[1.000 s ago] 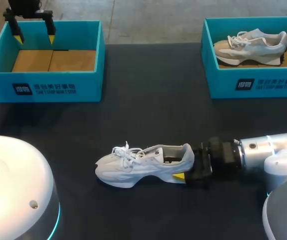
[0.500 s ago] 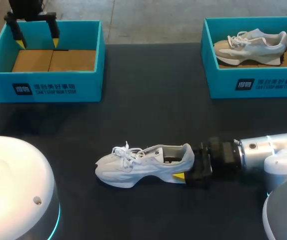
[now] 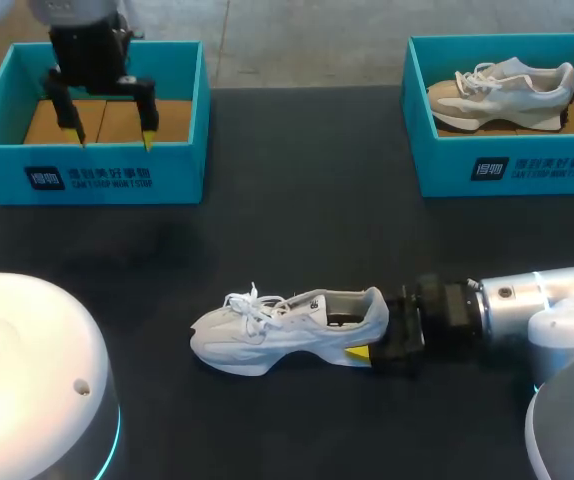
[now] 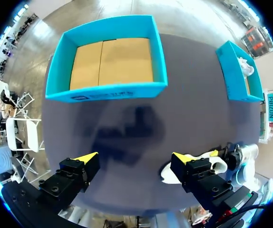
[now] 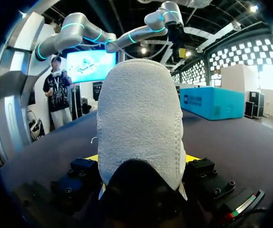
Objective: Take the shoe out of the shoebox, open the shoe tongue, remove and reinsert the insole, then place the shoe into the shoebox
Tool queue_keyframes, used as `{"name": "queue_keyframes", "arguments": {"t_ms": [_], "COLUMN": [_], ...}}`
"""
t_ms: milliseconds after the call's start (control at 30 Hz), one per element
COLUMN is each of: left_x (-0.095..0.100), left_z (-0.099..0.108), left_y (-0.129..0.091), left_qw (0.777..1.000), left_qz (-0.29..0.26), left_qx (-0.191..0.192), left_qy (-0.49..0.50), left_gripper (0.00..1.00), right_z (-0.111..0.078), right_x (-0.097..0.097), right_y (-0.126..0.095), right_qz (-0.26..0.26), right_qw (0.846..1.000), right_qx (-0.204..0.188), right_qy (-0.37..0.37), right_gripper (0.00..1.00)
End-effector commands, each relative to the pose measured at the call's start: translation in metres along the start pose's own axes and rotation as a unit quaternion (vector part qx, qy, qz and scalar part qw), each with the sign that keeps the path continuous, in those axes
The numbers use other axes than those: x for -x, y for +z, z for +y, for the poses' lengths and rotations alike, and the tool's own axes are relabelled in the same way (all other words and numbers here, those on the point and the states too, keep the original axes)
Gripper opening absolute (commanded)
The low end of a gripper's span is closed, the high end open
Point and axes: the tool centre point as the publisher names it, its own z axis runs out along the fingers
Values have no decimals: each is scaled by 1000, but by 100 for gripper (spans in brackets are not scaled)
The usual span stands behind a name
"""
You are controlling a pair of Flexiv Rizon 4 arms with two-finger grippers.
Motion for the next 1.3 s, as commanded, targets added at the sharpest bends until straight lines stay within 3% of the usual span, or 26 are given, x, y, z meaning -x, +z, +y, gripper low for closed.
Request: {"name": "queue_keyframes", "arguments": {"t_ms": [33, 367, 733, 1300], "left_x": [-9, -45, -94, -154], "left_z": [33, 75, 106, 132], "left_y": [-2, 3, 21, 36], "left_qw": [999, 999, 997, 991], "left_qz": [0, 21, 23, 49], "left_qx": [-46, -24, -23, -21], "left_qy": [4, 34, 68, 124], "left_gripper": [100, 100, 100, 100], "right_z": [2, 2, 2, 2], "right_x": [-1, -1, -1, -1], "right_y": [1, 1, 1, 1], "right_qz": [-1, -1, -1, -1], "right_qw": [1000, 1000, 1000, 1000], "right_qx": [-2, -2, -2, -2], "right_qy": [0, 0, 0, 0], "right_gripper": [0, 0, 0, 0]}}
